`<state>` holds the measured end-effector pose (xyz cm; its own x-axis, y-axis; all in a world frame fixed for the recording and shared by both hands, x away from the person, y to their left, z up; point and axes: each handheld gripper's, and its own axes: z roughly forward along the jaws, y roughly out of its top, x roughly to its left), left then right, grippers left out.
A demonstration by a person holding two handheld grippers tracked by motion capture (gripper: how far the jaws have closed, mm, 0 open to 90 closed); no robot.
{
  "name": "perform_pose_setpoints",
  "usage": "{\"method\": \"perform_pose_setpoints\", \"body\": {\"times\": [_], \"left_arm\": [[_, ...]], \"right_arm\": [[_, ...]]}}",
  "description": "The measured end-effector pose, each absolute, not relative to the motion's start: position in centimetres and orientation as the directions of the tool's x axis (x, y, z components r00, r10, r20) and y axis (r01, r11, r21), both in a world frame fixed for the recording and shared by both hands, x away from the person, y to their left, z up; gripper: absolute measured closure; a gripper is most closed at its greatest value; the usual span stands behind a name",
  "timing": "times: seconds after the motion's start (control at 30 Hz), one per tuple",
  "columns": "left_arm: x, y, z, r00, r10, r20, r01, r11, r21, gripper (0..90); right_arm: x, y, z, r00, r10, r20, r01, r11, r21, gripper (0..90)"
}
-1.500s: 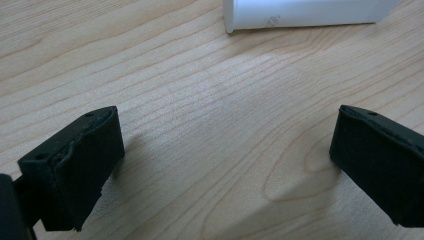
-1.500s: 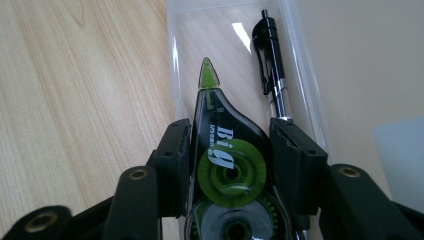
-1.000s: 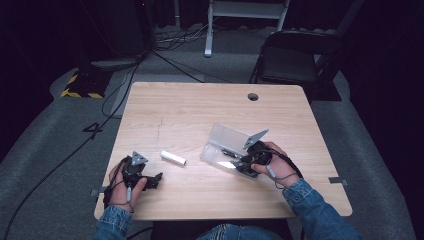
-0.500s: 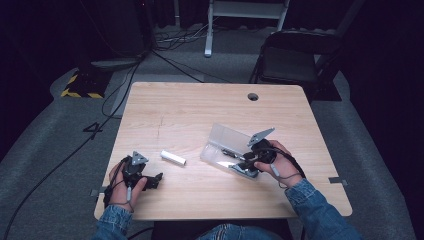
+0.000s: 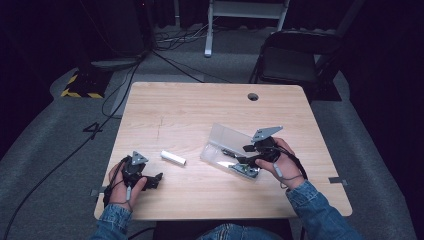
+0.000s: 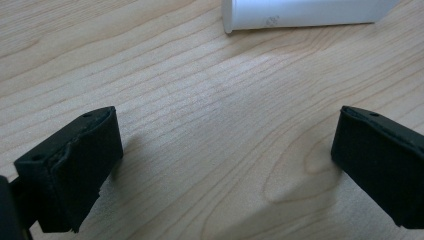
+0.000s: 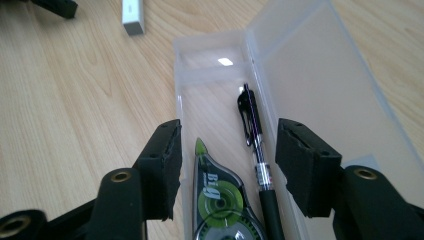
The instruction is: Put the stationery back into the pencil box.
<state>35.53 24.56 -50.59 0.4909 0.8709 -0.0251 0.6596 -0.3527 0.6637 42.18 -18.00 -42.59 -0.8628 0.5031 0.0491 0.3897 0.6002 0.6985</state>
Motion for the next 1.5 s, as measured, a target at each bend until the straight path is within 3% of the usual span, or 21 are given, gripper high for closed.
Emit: {"method": "perform_pose_setpoints", "body": {"times": [0.73,1.5], "left_arm": [[35.7,24.7,-50.6,0.459,0.888,-0.029,0.671,-0.325,0.666,0.4],[35.7,24.7,-50.6,0.456,0.889,-0.027,0.672,-0.324,0.666,0.4]], "right_arm": [[42.6,-12.8,-40.7,-0.866,0.499,0.016,0.349,0.582,0.735,37.2],[43.5,-6.8,-42.3,-0.898,0.437,0.055,0.338,0.603,0.722,38.5]]}}
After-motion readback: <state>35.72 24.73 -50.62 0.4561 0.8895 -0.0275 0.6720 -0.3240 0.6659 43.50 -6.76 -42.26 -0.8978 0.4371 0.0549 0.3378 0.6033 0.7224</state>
